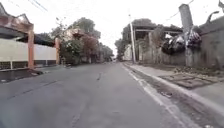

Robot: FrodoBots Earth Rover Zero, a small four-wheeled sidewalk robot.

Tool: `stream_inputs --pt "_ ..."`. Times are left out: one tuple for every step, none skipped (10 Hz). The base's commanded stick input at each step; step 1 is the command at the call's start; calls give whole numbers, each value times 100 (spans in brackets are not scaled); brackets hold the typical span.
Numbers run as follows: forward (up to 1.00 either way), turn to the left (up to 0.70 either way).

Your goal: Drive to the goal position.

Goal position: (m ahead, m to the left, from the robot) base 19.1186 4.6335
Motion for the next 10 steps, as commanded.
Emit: stream_inputs --pt "100 0" --pt "100 0" --pt "100 0" --pt "100 0" --pt "100 0" --pt "100 0" --pt "100 0" --pt "100 0" --pt "100 0" --pt "100 0"
